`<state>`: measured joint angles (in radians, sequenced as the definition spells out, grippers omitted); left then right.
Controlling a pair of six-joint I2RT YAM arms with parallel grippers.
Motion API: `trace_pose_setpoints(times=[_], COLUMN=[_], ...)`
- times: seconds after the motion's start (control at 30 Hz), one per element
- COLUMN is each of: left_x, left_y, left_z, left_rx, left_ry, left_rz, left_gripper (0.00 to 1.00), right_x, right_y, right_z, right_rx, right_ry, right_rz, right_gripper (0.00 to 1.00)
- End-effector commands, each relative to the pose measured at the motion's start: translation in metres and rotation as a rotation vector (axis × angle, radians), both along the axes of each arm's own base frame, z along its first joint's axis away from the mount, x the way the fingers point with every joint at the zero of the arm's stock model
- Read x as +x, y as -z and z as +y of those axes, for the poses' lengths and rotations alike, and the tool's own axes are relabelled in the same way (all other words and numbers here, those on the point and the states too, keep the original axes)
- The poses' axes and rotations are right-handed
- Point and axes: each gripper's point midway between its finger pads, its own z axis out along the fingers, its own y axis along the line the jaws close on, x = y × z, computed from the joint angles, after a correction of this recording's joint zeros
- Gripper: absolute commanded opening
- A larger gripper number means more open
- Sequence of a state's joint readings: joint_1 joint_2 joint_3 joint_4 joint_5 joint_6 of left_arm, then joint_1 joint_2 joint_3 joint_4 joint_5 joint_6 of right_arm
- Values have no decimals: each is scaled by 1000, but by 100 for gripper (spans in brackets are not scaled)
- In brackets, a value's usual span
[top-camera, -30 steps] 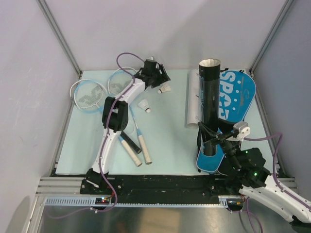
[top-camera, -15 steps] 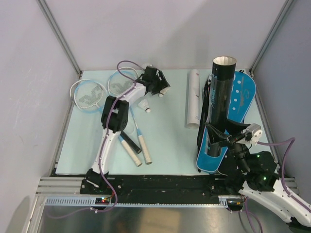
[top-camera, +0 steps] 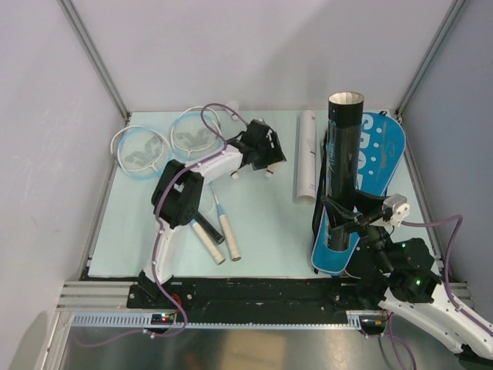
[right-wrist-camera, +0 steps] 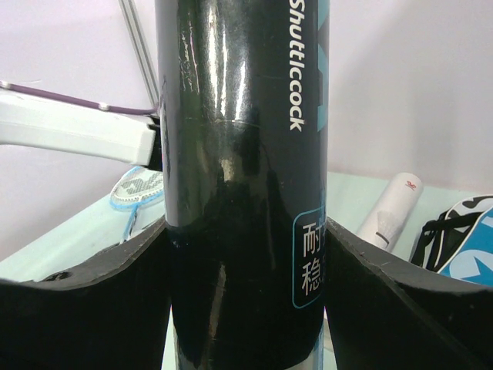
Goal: Pack up the badminton gear
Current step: Move the shuttlecock to the center of the board, then pick up the shuttlecock at the center of the board.
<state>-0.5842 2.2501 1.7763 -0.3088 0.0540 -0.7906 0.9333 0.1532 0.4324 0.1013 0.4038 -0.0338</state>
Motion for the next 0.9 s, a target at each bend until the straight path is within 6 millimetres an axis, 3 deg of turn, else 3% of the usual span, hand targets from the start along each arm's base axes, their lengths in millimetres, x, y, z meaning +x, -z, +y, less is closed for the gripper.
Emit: trace_pose_setpoints(times=[0.0,0.17,0.3,0.37,0.5,0.6,0.7,0.87], left_x=[-29,-76,-104,-114,-116,-116,-118,-133], left_y=[-66,-73,-85,-81,-100,-115,-111,-97], left_z=[-16,-26,-20,-10,9,12,14,18], left_rx=[-95,-129,-181,-196,-97,-3,72,186], left_ry=[-13,-28,-98,-129,-95,2,61,84], left_rz=[-81,-64,-81,-89,-251,-344,-351,-389], left_gripper=[75,75,76,75,74,72,66,64], right_x=[-5,-4,-6,-6,-7,-8,-8,-8], right_y=[-34,-34,-33,-32,-31,-30,-27,-24], right_z=[-9,-10,-12,-13,-15,-15,-15,-16], right_rx=[87,92,103,111,111,127,130,135], right_ry=[11,16,13,12,12,2,5,6], right_rz=[-56,-52,-43,-39,-35,-21,-6,8], right_gripper=[28,28,28,28,28,28,28,28])
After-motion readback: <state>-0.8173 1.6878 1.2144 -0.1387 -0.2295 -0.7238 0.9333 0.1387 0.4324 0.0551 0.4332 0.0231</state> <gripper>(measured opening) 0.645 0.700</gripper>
